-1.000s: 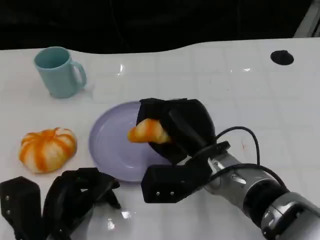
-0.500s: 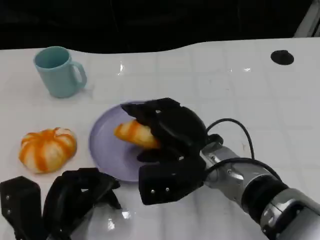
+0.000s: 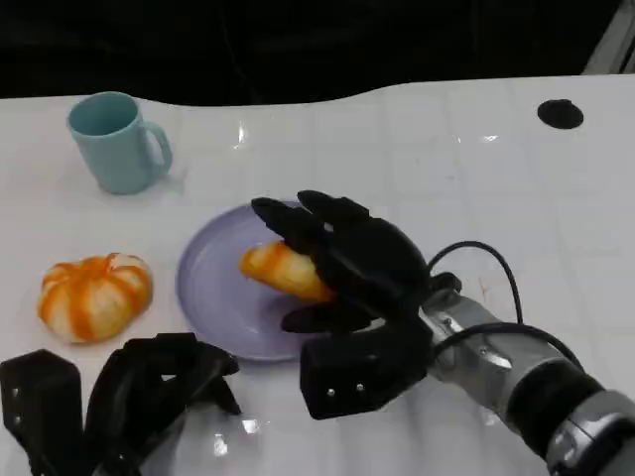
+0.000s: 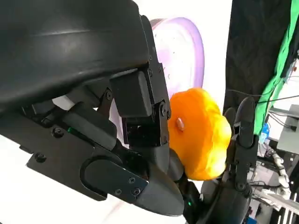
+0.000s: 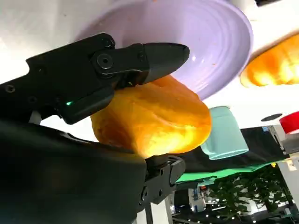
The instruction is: Grasp the bread from the table and place it into the plate.
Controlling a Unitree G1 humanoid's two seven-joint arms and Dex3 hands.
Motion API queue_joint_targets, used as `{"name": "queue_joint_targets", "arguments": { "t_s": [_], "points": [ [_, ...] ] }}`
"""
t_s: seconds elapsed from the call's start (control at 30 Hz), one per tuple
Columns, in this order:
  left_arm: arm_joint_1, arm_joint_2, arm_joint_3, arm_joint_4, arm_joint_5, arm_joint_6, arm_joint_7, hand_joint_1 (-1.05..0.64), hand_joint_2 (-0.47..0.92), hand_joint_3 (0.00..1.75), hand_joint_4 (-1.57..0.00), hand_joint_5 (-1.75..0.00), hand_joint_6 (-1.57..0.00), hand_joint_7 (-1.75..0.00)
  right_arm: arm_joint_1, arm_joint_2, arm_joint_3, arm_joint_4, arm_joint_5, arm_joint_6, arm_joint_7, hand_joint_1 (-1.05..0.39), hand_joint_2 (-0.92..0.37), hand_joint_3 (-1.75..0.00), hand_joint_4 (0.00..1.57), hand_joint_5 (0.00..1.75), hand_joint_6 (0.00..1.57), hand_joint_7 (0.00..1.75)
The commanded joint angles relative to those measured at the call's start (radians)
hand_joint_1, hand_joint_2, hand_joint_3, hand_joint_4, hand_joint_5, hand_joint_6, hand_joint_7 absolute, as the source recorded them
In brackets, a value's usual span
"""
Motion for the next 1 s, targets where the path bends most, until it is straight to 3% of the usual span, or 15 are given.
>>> {"name": "queue_joint_targets", "arguments": {
  "t_s": [0.03,0.23,0.47,0.8,1.0],
  "points": [
    [0.025,0.006,0.001,0.004,0.007,0.018,0.007,-1.05,0.66,0.11,-0.94,-1.46,-1.57,-0.29,0.047,-0.054,-0.016,-0.078,0.017,-0.026,0.017,-0.89,-0.92,-0.33,0.06,0.05,0.08,0.02],
    [0.016,0.008,0.003,0.020,0.005,0.013,-0.001,-1.05,0.65,0.12,-0.94,-1.47,-1.57,-0.28,0.115,-0.100,-0.040,-0.186,0.037,-0.036,0.071,-0.87,-0.92,-0.31,0.03,0.05,0.05,0.01],
    [0.013,0.009,0.005,0.024,0.010,0.014,0.009,-1.05,0.65,0.13,-0.95,-1.47,-1.57,-0.29,0.103,-0.080,-0.047,-0.179,0.041,-0.012,0.093,-0.89,-0.92,-0.28,0.00,0.03,0.01,0.00],
    [0.012,0.009,0.004,0.023,0.013,0.016,0.011,-1.05,0.65,0.14,-0.94,-1.45,-1.57,-0.29,-0.011,0.051,-0.042,0.017,0.029,0.046,0.004,-1.03,-0.92,-0.44,0.00,0.00,0.00,0.00],
    [0.010,0.008,0.000,0.023,0.019,0.016,0.019,-1.05,0.63,0.14,-0.94,-1.46,-1.57,-0.31,-0.070,0.099,-0.070,0.065,0.063,0.058,0.026,-1.05,-0.92,-0.48,0.00,0.00,0.00,0.00]
  ]
}}
